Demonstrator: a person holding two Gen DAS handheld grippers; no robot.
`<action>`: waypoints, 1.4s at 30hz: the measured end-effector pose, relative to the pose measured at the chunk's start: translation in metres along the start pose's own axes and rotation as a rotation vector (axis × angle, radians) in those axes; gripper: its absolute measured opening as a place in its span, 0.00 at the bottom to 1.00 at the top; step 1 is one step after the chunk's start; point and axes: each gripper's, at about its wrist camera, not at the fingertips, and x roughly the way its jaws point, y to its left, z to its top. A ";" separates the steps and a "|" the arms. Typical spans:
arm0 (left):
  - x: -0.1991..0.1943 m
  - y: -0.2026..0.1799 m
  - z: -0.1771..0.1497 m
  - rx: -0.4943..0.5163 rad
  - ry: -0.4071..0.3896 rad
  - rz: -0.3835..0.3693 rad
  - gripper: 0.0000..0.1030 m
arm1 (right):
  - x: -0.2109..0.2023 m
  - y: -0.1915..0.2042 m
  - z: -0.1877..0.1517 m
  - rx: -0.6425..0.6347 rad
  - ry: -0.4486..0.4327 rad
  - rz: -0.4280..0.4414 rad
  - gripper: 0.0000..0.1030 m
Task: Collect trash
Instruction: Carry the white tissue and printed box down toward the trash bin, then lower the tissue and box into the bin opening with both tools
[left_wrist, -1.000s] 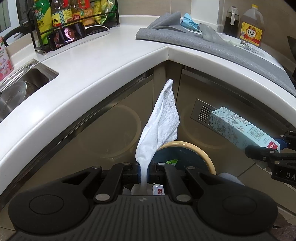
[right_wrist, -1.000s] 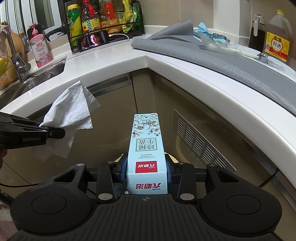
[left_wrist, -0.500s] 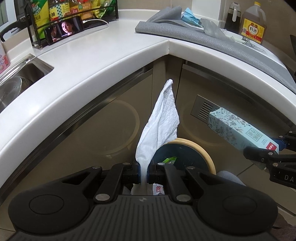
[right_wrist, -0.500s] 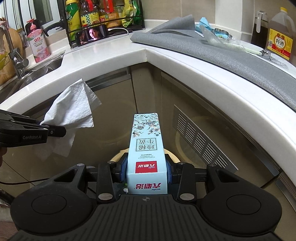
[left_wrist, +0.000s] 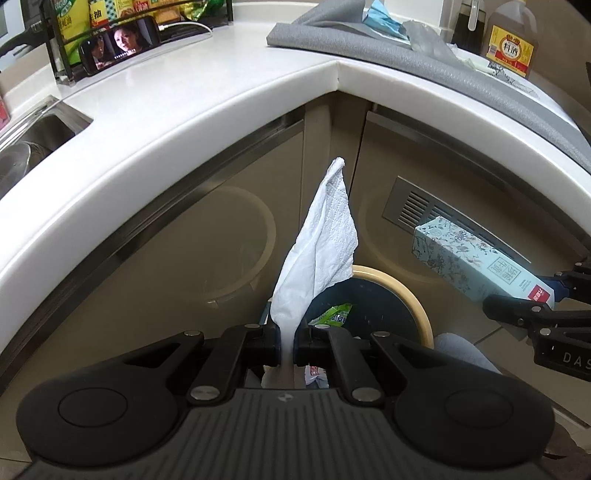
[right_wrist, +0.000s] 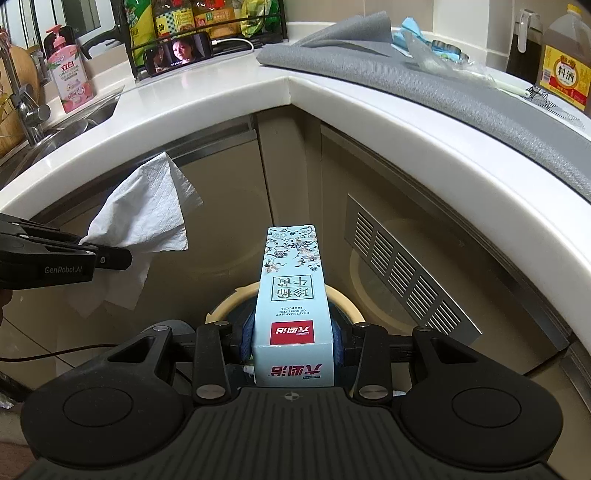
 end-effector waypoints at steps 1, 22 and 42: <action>0.002 -0.001 0.000 0.001 0.005 0.000 0.06 | 0.002 -0.001 0.000 0.002 0.005 0.000 0.40; 0.057 -0.015 0.002 0.013 0.147 -0.023 0.06 | 0.059 -0.014 -0.008 0.064 0.121 0.018 0.40; 0.144 -0.044 -0.003 0.068 0.339 -0.012 0.06 | 0.150 -0.035 -0.022 0.195 0.315 0.048 0.40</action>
